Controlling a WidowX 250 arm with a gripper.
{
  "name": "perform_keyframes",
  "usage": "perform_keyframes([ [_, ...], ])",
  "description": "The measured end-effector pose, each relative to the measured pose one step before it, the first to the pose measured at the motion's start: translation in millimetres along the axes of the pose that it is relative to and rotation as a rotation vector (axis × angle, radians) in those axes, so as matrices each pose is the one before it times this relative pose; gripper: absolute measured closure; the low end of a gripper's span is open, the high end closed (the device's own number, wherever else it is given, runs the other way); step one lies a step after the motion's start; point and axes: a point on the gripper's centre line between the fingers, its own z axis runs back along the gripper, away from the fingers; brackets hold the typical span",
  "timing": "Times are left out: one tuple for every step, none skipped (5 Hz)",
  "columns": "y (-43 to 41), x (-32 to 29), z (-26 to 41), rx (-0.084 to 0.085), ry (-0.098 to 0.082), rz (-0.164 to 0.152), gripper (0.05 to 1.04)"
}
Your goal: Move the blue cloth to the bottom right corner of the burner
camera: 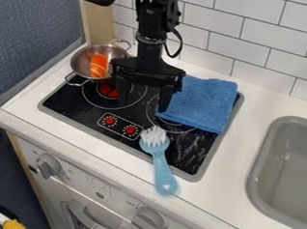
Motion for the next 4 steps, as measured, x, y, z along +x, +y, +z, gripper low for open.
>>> perform_keyframes([
  [0.99,-3.5,-9.14,0.0131,0.0294,0.0152,0.083],
  [1.54,-12.82,6.6,0.0414,-0.0046,0.0841,0.083],
  [-1.11,-4.65,17.27,-0.0508,-0.0531,-0.0024,0.083],
  [0.53,-11.15,9.69,-0.0299,-0.0389,0.0284,0.083],
])
